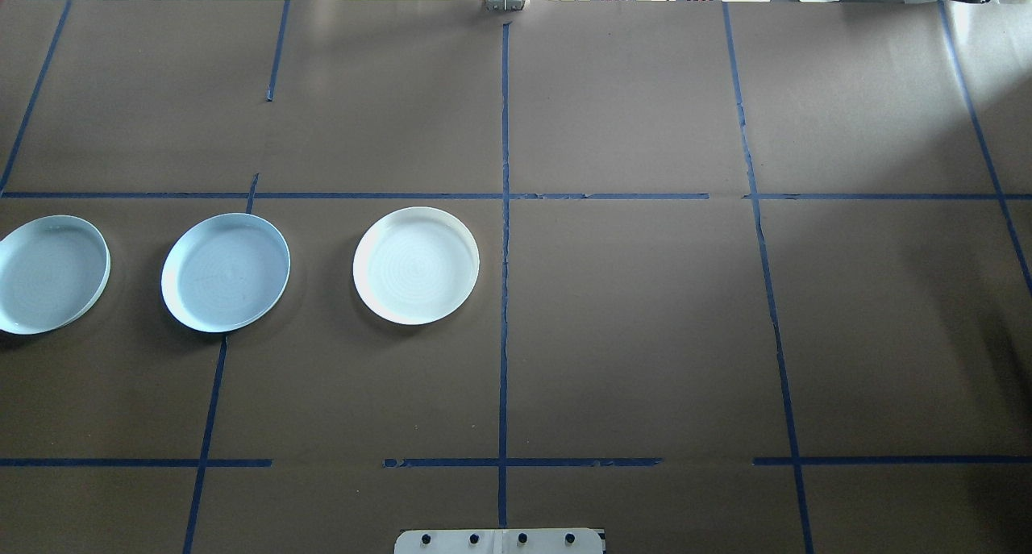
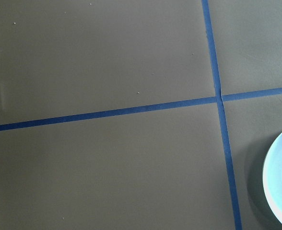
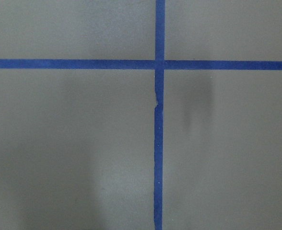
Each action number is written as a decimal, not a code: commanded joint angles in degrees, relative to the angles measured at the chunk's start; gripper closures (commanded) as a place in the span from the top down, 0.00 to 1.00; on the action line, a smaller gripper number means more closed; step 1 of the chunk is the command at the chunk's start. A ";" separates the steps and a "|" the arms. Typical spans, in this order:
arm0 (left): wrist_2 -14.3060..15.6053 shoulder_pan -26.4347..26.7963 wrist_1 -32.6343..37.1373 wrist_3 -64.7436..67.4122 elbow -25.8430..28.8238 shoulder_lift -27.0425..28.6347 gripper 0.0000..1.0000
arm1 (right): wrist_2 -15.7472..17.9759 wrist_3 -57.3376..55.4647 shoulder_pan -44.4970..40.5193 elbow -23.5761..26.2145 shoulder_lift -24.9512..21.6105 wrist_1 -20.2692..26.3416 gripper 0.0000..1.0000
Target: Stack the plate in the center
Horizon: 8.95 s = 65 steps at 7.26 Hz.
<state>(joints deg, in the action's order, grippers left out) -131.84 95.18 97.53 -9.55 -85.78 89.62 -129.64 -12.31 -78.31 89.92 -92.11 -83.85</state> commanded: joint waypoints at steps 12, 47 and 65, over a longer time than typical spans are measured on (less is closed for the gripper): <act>-0.17 -3.05 22.60 18.55 8.00 -7.79 1.00 | 0.00 0.09 0.00 -0.01 0.00 0.00 1.00; -10.55 -38.93 49.41 77.13 4.92 6.45 0.00 | 0.00 0.00 0.00 0.08 0.00 0.00 1.00; 9.54 -58.26 28.18 100.17 -6.59 22.35 0.94 | 0.00 0.00 0.00 0.00 0.09 0.00 1.00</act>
<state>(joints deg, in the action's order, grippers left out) -127.39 38.83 127.89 91.05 -91.80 111.74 -129.64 -12.30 -78.31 89.97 -92.05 -83.85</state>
